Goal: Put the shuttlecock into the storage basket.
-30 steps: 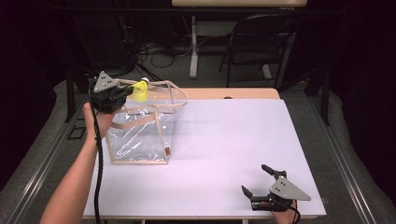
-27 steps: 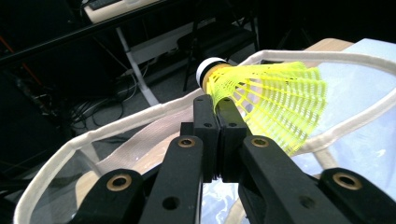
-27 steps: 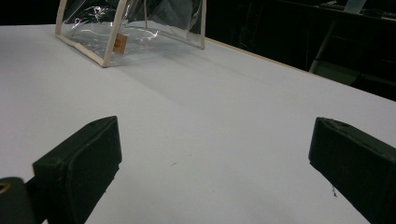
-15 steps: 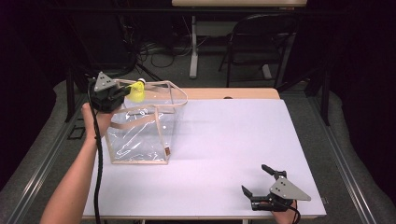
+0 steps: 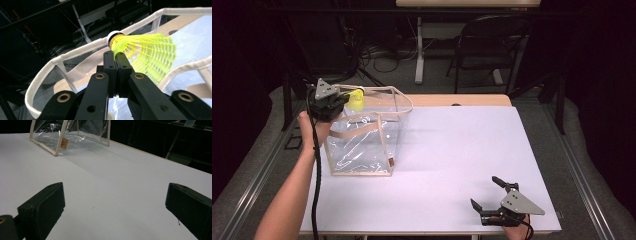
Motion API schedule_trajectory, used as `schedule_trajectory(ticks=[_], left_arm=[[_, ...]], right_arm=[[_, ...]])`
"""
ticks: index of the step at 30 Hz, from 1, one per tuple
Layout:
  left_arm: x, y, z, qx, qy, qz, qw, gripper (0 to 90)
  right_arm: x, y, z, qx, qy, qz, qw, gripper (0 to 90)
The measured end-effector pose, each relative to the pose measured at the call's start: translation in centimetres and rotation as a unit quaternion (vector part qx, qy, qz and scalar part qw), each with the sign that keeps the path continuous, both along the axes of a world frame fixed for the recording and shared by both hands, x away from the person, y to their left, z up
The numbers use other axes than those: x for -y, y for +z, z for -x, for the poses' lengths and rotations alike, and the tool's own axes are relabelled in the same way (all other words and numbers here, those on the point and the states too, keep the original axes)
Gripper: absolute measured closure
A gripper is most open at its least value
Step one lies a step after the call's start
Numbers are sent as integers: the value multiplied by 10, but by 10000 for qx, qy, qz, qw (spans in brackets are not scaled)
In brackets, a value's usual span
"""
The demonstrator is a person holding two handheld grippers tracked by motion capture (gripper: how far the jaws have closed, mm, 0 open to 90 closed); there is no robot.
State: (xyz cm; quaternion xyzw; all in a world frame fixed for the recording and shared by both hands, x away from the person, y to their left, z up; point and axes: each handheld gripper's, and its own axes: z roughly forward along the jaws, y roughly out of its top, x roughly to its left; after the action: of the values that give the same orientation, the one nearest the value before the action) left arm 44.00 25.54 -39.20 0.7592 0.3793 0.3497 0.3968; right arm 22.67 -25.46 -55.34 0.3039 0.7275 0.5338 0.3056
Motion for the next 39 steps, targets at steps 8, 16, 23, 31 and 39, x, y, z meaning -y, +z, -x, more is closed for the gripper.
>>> schedule_trajectory(ticks=[8, 16, 23, 31, 39], left_arm=[[-2, -6, -2, -38, 135, -84, 9999, 890], [1, -10, -6, -61, 257, -187, 9995, 890], [4, -12, -7, -68, 283, -348, 9990, 890], [4, -15, -8, -190, 286, -432, 9985, 889], [3, -16, -9, -359, 221, -522, 9977, 889]], right_arm=[[0, 0, 0, 0, -1, 1, 10000, 20], [0, 0, 0, -6, -6, 9, 10000, 20], [0, 0, 0, -7, 0, 10, 10000, 20], [0, 0, 0, -15, 3, 10, 10000, 20], [0, 0, 0, -21, 7, 19, 10000, 20]])
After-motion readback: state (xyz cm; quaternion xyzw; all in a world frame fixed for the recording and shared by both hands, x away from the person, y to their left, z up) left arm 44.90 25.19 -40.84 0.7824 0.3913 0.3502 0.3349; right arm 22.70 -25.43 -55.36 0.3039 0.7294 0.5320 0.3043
